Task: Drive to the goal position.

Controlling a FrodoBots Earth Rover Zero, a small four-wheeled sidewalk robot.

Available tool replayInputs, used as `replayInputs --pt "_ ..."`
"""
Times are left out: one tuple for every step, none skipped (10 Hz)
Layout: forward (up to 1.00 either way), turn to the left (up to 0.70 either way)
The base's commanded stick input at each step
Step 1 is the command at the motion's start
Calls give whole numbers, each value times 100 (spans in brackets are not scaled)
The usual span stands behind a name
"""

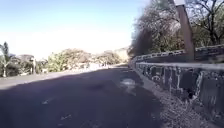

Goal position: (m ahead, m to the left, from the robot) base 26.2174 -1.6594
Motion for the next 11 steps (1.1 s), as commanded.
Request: replayInputs --pt "100 0" --pt "100 0" --pt "100 0" --pt "100 0" --pt "100 0" --pt "100 0" --pt "100 0" --pt "100 0" --pt "100 0" --pt "100 0" --pt "100 0"
